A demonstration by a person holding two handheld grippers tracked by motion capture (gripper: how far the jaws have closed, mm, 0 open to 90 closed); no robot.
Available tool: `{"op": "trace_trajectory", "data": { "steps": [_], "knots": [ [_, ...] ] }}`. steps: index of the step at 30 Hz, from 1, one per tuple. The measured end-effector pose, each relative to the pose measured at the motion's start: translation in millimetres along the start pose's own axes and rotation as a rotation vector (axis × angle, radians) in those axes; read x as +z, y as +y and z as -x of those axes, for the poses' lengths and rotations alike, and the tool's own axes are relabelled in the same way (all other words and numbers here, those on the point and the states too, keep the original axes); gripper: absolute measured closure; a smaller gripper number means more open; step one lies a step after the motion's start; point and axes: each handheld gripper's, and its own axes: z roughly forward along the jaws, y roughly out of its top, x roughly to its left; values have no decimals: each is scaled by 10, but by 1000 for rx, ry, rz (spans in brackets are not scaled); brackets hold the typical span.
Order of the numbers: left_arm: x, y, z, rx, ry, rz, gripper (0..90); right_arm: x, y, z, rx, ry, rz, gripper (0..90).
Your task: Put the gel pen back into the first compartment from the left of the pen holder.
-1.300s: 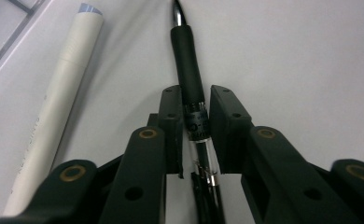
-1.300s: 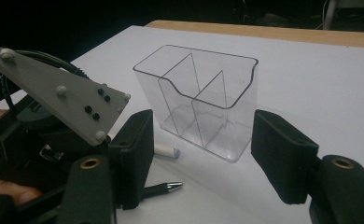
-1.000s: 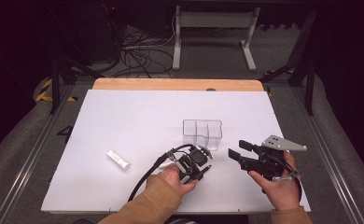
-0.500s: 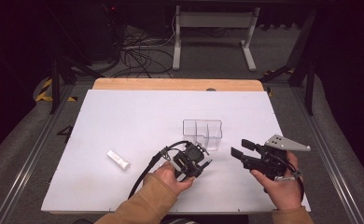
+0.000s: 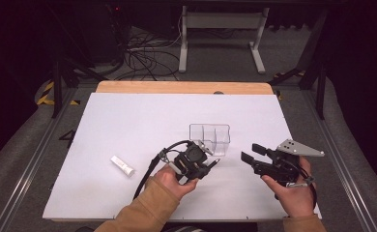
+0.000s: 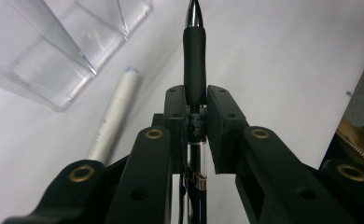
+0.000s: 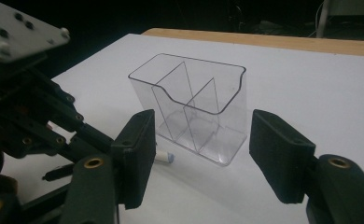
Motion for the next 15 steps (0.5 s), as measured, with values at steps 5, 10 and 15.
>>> {"op": "trace_trajectory", "data": {
  "steps": [5, 10, 15],
  "knots": [
    [-137, 2, -55, 4, 3, 85, 794, -16, 3, 7, 2, -2, 3, 420],
    [-241, 31, -98, 9, 13, 135, 794, -11, 2, 4, 0, 0, 2, 420],
    [-352, 58, -147, 2, -9, 202, 794, -10, 0, 2, 1, 2, 1, 420]
  ]
}}
